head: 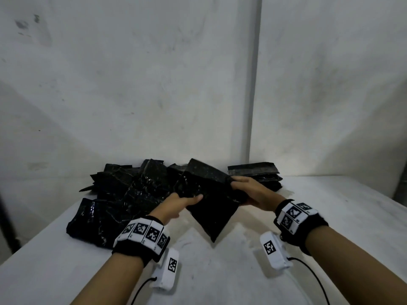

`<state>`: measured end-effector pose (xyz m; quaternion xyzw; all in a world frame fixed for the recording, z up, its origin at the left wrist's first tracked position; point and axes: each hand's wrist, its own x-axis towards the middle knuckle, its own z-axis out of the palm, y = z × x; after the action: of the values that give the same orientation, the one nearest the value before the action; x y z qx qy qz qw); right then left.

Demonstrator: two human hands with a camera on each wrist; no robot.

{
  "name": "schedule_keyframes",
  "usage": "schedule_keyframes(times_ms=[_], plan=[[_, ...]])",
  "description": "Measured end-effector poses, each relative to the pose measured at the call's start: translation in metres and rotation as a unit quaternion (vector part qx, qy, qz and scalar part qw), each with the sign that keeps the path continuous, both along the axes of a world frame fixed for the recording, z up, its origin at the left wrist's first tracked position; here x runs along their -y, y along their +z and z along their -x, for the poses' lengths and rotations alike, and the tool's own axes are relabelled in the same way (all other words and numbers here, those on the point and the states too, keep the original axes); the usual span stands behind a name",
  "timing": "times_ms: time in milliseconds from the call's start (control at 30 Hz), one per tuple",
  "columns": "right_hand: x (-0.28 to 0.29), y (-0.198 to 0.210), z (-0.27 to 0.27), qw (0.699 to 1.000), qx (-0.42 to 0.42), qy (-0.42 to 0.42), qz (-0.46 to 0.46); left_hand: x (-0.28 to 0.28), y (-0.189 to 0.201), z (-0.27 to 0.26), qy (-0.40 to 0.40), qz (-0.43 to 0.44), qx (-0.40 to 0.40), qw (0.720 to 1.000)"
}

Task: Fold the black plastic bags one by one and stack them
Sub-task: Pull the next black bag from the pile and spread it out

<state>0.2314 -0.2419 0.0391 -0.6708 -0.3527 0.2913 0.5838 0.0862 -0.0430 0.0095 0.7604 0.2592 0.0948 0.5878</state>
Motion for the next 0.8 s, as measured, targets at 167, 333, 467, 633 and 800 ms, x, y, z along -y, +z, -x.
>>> schedule_keyframes(times_ms=[167, 333, 467, 633, 800], plan=[[0.040, 0.018, 0.000, 0.999, -0.030, 0.005, -0.017, 0.034, 0.022, 0.000, 0.022, -0.095, 0.045, 0.994], [0.076, 0.023, -0.004, 0.996, -0.088, -0.025, 0.025, 0.053, 0.026, 0.001, -0.150, -0.047, 0.180, 0.971], [0.095, 0.012, 0.002, 0.985, -0.126, -0.011, 0.121, 0.074, 0.020, -0.001, -0.198, -0.003, 0.165, 0.966], [0.111, -0.007, 0.007, 0.953, -0.074, 0.040, 0.292, 0.079, -0.006, -0.003, -0.175, -0.028, 0.049, 0.983], [0.123, -0.029, -0.005, 0.959, -0.022, 0.021, 0.282, 0.078, -0.024, -0.008, -0.115, -0.045, 0.034, 0.992]])
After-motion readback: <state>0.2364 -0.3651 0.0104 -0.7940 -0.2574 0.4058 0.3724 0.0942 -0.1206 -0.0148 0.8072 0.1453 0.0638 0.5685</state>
